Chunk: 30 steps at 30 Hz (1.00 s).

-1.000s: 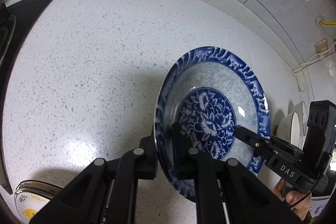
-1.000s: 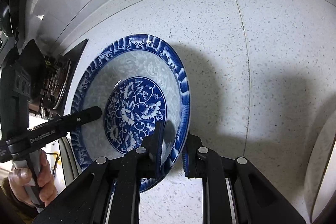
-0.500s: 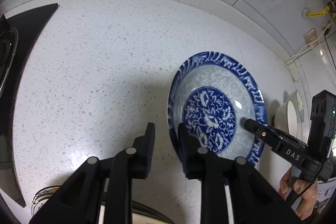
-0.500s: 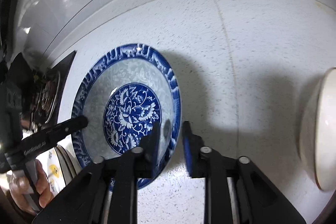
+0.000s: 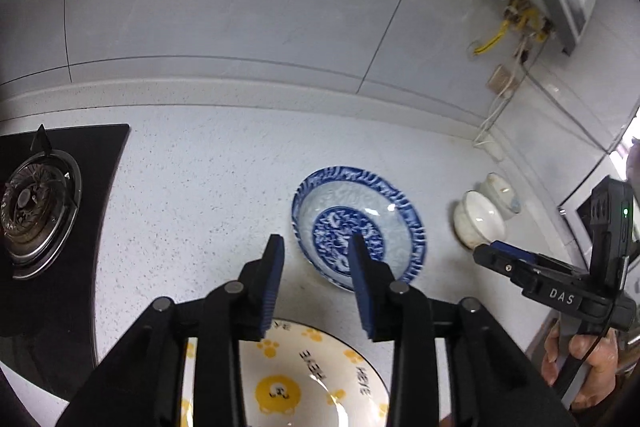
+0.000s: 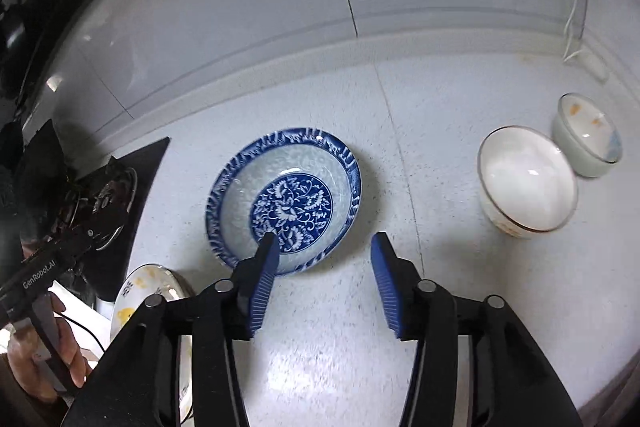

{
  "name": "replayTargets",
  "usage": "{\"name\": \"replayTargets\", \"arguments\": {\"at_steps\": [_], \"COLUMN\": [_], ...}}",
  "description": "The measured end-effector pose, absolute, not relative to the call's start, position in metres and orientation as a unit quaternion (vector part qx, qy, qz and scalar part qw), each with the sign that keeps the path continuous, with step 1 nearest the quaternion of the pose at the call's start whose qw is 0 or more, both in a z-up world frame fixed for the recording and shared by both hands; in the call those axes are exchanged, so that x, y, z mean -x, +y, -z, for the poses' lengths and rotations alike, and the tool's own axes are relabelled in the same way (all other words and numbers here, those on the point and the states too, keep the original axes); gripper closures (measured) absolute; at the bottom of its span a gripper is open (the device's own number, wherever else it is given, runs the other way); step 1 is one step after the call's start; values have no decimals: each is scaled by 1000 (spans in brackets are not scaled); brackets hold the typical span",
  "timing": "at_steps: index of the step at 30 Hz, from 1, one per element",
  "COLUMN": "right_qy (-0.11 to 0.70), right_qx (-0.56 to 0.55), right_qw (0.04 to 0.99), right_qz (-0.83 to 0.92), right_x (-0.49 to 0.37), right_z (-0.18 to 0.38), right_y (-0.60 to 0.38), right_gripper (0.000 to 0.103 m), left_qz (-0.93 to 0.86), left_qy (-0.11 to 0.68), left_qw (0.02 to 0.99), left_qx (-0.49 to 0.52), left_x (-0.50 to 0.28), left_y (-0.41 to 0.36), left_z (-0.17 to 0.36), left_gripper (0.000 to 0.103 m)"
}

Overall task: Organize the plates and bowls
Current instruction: 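Move both grippers to the plain white bowl with gold rim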

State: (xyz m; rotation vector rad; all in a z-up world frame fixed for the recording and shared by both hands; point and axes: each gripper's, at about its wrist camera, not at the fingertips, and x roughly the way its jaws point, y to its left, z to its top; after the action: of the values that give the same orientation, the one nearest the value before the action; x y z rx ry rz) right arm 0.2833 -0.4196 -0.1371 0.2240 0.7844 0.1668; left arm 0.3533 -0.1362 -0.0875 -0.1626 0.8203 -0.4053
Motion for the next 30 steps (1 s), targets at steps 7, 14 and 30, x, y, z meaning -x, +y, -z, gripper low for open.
{"name": "replayTargets", "arguments": {"at_steps": [7,14,30], "right_qy": [317,304,331], "right_qx": [-110,-133,-172], "right_qw": [941,943,928], "right_qz": [-50,-19,-19], "right_x": [-212,-179,-194], "right_z": [109,112,146], "right_y": [-417,-439,-507], "right_gripper": [47,42,40], "left_qz": [217,229,163], "left_qy": [373,349,364], "left_qw": [902,907,915], "left_qx": [34,45,62], "left_x": [-306,-263,-202], "left_y": [-135,-124,-96], "left_z": [65,56,73], "left_gripper": [66,66,66]}}
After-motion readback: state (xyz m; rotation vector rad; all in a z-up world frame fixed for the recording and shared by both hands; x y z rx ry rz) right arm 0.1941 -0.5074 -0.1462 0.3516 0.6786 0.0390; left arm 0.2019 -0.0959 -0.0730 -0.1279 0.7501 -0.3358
